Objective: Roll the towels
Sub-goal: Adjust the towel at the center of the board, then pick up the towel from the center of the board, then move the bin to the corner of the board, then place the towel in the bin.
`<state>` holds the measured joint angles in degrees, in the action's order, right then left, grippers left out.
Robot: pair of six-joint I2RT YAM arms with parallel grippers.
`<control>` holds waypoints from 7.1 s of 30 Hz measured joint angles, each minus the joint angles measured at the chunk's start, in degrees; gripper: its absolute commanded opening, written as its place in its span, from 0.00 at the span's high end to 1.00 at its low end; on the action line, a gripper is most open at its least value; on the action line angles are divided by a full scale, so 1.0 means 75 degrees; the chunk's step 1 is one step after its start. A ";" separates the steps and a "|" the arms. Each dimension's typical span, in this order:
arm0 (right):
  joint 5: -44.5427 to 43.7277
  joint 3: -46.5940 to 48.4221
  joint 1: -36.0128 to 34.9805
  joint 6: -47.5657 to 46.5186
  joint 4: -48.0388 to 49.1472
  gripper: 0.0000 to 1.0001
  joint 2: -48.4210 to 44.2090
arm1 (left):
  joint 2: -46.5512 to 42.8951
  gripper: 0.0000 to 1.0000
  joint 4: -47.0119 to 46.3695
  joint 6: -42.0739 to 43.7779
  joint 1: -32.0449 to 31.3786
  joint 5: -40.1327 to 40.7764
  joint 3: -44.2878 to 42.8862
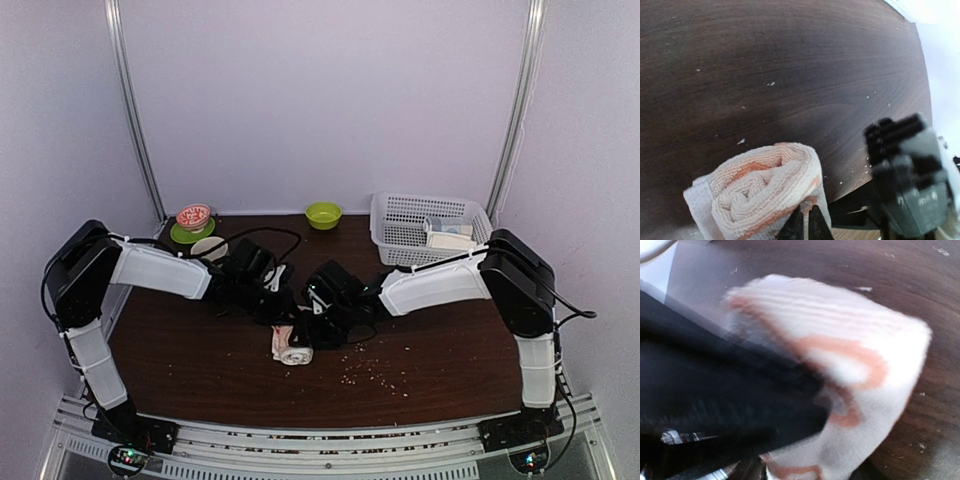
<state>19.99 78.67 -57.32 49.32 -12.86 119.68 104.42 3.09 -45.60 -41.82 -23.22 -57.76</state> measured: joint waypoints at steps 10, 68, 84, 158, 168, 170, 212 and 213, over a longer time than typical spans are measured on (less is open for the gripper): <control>-0.0079 -0.1341 0.0032 0.0239 0.0291 0.30 -0.1046 | 0.0044 1.00 0.0291 0.0219 -0.0003 0.0510 0.0061; -0.2340 -0.1912 0.0259 -0.0892 -0.2343 1.00 -0.3407 | -0.1408 0.02 0.0166 -0.0096 0.0000 0.0810 -0.0423; -0.3689 -0.2194 0.2923 -0.2285 -0.4048 1.00 -0.8119 | 0.3185 0.02 0.0023 0.0163 0.0035 0.0825 -0.6685; -0.2358 -0.1947 0.3926 -0.2713 -0.4086 1.00 -0.8667 | 0.1629 1.00 -0.1556 -0.2177 -0.0239 -0.0318 -0.2719; -0.0536 -0.2457 0.3850 -0.2547 -0.3850 1.00 -0.8670 | -0.0667 1.00 -0.0621 -0.1609 -0.0554 -0.0688 -0.0189; -0.0219 -0.2500 0.3751 -0.2594 -0.3870 1.00 -0.8641 | -0.0819 1.00 -0.0312 -0.1343 -0.0554 -0.0796 -0.0026; 0.3069 -0.5243 0.2253 -0.1679 -0.0697 1.00 -0.7796 | 0.2081 1.00 0.5514 0.5744 -0.0335 0.0973 -0.6102; 0.3156 -0.5292 0.2256 -0.1562 -0.0560 1.00 -0.7702 | 0.2101 1.00 0.5517 0.5764 -0.0329 0.0985 -0.6102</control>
<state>43.66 38.98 -40.40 37.60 -17.06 61.91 120.18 44.47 -2.37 -44.29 -15.84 -103.53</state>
